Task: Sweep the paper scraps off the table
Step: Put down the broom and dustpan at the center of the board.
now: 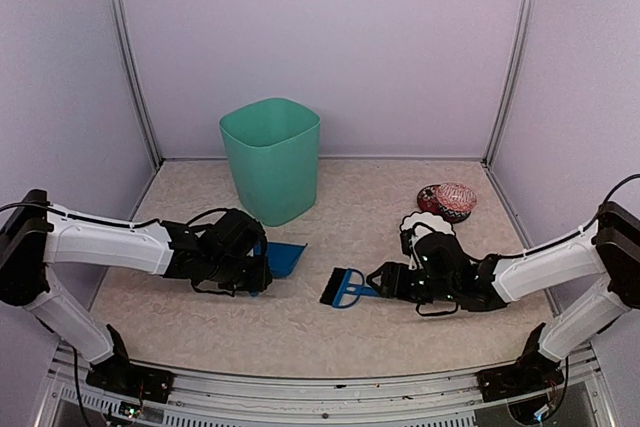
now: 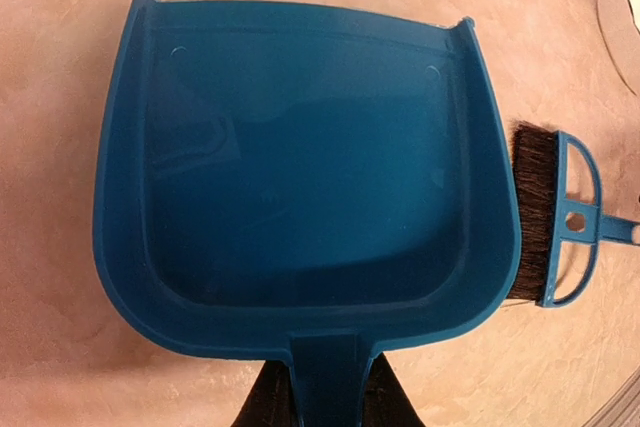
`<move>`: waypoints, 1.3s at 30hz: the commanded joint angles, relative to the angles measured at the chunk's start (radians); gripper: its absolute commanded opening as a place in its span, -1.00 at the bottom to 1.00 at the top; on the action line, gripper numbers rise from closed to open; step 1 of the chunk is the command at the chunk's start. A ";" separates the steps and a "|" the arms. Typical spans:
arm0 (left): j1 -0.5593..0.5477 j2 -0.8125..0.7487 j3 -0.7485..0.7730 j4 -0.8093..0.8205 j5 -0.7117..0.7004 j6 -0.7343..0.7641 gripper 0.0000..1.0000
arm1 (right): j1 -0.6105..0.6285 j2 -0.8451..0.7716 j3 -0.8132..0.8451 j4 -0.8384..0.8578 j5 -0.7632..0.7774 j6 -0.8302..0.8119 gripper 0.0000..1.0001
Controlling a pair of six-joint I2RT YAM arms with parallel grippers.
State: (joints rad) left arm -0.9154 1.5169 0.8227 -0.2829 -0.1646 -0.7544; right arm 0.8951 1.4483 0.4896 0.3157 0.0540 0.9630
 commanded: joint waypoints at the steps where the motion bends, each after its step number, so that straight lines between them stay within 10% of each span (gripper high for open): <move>1: 0.005 0.047 0.065 0.027 -0.002 0.022 -0.66 | -0.005 -0.138 -0.018 -0.182 0.149 -0.044 0.56; 18: -0.036 0.177 0.206 -0.008 -0.037 0.035 -0.17 | -0.007 -0.532 -0.048 -0.539 0.456 -0.107 0.78; 27: -0.106 0.048 0.209 -0.092 -0.210 -0.005 0.97 | -0.005 -0.525 -0.007 -0.617 0.563 -0.140 1.00; 39: -0.090 -0.330 0.152 -0.155 -0.378 -0.004 0.98 | -0.007 -0.562 0.005 -0.599 0.804 -0.343 1.00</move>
State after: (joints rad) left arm -1.0260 1.2690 1.0016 -0.3901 -0.4545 -0.7734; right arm 0.8944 0.9131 0.4778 -0.2897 0.7040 0.7204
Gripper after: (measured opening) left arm 0.987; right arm 0.995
